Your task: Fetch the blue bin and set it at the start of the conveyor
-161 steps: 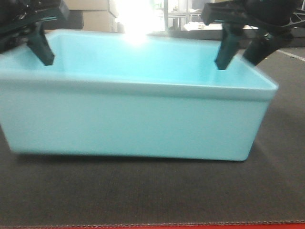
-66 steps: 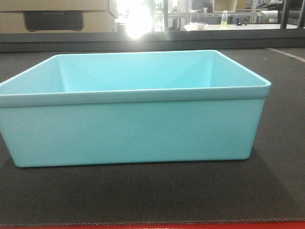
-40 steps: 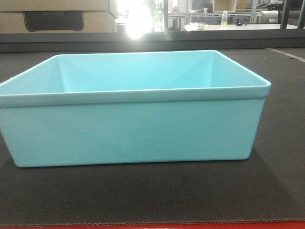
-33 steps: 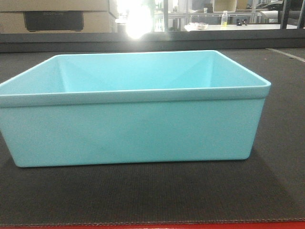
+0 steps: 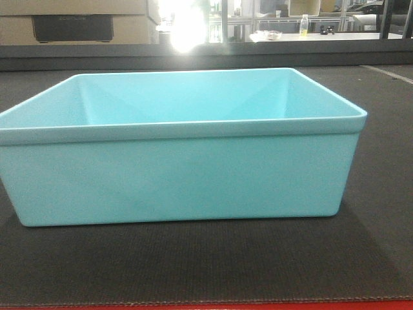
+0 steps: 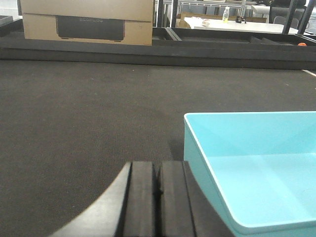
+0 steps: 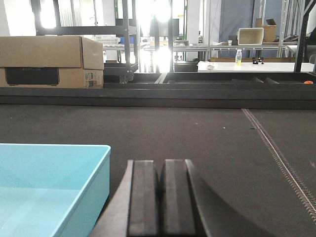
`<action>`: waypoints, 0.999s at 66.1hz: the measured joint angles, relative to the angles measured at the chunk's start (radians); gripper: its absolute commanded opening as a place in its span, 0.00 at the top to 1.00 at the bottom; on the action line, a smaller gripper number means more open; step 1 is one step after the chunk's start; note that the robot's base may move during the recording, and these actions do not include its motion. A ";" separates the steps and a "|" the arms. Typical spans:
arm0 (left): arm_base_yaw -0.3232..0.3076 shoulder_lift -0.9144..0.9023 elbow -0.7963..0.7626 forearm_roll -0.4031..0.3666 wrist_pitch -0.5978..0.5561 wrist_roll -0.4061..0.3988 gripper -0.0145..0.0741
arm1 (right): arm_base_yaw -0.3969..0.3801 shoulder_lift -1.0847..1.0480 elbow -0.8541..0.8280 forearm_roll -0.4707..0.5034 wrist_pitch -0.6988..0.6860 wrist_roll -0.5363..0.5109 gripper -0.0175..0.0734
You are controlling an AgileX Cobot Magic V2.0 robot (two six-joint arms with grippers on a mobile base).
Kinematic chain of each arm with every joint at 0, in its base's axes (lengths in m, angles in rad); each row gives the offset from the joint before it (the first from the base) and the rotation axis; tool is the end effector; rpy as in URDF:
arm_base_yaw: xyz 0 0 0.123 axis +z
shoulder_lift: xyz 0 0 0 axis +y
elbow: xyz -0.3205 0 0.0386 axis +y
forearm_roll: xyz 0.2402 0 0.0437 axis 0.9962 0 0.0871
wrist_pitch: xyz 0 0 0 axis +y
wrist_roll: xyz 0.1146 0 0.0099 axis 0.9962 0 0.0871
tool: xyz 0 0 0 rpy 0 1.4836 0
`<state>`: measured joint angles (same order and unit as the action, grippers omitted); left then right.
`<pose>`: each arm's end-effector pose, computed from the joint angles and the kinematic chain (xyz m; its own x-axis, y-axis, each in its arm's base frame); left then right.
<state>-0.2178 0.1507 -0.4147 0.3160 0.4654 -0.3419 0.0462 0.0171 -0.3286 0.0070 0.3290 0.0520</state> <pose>0.0257 0.0108 0.3033 -0.0962 -0.0371 -0.9947 0.0730 0.9964 -0.0443 0.0102 0.0007 0.2902 0.0666 0.0617 -0.9959 -0.0524 0.9969 0.0583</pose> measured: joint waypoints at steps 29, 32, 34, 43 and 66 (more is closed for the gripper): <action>0.164 -0.123 0.075 -0.193 -0.023 0.271 0.96 | 0.000 0.000 0.000 -0.007 0.000 0.000 0.99; 0.201 -0.138 0.112 -0.212 -0.058 0.287 0.96 | 0.000 0.000 0.000 -0.007 0.000 0.000 0.99; 0.220 -0.143 0.136 -0.223 -0.083 0.294 0.96 | 0.000 0.000 0.000 -0.007 0.000 0.000 0.99; 0.290 -0.145 0.273 -0.268 -0.258 0.305 0.96 | 0.000 0.000 0.000 -0.007 -0.002 0.000 0.99; 0.321 -0.145 0.416 -0.283 -0.435 0.309 0.96 | 0.000 0.000 0.000 -0.007 -0.002 0.000 0.99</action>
<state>0.1032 0.0057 0.0014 0.0329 0.0300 -0.0327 0.0462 0.0171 -0.3286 0.0000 0.3268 0.0520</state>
